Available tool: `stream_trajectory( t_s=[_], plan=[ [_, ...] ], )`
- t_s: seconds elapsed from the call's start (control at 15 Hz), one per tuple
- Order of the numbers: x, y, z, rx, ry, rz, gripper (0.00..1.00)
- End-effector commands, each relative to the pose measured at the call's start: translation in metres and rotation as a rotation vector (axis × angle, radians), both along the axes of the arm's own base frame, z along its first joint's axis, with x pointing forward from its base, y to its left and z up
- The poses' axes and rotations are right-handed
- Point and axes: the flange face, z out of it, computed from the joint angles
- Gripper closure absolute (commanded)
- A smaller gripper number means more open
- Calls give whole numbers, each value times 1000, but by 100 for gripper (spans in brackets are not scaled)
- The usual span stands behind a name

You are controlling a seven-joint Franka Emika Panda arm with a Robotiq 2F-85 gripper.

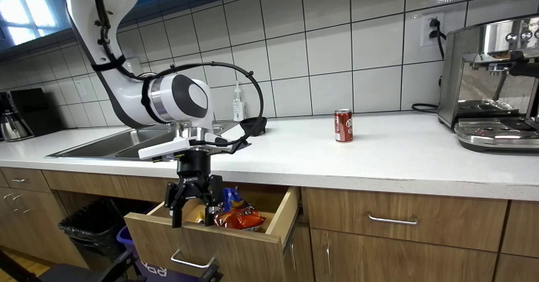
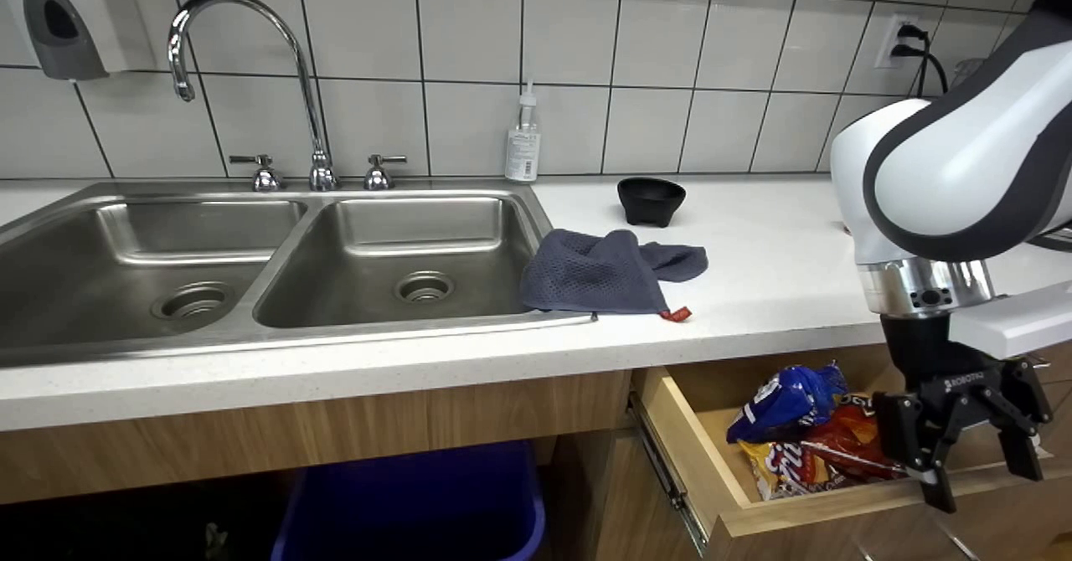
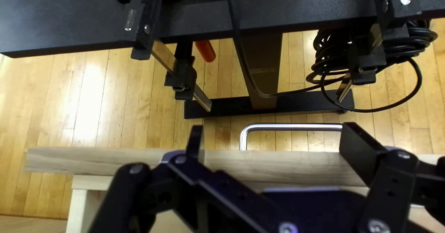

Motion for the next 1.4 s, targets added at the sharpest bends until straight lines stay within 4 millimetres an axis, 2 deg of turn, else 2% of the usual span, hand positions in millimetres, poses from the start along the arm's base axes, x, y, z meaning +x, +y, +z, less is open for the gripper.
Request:
stream_trajectory(
  t_s=[0.0, 0.6, 1.33],
  plan=[
    [5, -6, -3, -7, 29, 26, 0],
    [10, -11, -12, -17, 28, 20, 0],
    [30, -14, -14, -26, -31, 9, 0]
  ],
)
